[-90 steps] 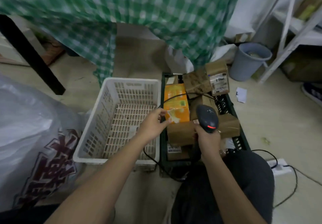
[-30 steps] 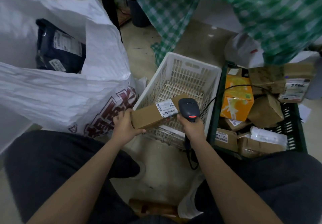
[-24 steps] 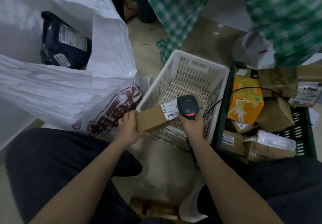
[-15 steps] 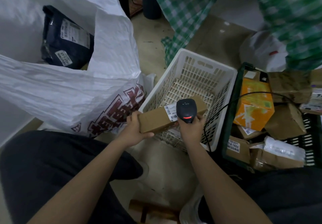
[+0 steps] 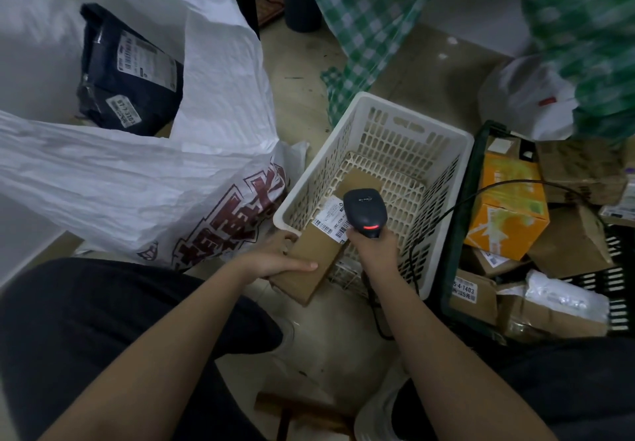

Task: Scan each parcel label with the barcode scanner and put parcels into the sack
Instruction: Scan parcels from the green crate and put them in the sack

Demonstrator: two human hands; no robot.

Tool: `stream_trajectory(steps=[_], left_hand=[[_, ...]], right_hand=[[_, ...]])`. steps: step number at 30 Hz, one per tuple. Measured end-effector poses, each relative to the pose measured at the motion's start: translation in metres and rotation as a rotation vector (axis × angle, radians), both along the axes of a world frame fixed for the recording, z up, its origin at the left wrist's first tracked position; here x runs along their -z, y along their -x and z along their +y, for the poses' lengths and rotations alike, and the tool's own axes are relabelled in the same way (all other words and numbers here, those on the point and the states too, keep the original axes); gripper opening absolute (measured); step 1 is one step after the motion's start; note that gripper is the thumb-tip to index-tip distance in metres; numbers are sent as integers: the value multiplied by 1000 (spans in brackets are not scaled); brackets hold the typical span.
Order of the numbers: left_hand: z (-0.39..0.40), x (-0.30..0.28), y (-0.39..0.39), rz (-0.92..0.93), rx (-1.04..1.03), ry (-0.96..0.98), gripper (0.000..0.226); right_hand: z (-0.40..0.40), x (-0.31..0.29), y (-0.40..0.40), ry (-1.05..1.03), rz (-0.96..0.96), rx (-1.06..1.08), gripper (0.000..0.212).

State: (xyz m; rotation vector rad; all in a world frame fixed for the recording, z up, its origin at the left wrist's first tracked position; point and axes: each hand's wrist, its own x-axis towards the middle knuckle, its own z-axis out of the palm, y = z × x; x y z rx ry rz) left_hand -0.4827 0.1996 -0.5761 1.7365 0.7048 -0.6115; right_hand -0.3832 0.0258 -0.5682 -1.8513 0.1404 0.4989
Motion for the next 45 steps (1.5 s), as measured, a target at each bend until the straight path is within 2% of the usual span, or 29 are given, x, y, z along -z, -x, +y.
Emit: stream_trajectory(steps=[2,5,7,11,18,25,31,34,37,45], left_hand=[[-5,2,4,-19,-26,49,80],[-6,-2,7,-89,-81,69,85],[-3,-6,9,-165,-109,41,92],[7,-21,7,-299,-132,-32,89],[6,-38,11,-358,-124,-65,100],[3,-49,20,-400,-113,-78,78],[1,-56,26,-422,-99,-108,75],[1,-60,28,-436,-92,-119,81],[-3,-69,32,-457,-111,-101,73],[2,-113,47,-595,-271,-113,63]], right_hand=[[-2,-7,-1,-17,4,-32,17],[-18,-25,-6,84,-3,-128,13],[-34,-40,-10,179,-81,-237,22],[-62,-72,-16,430,-269,-451,33],[-72,-116,-7,590,-397,-668,38],[-72,-130,0,712,-427,-755,31],[-75,-136,0,701,-455,-749,28],[-75,-136,0,676,-438,-733,31],[-75,-136,2,641,-434,-718,32],[-45,-144,4,220,-496,-436,33]])
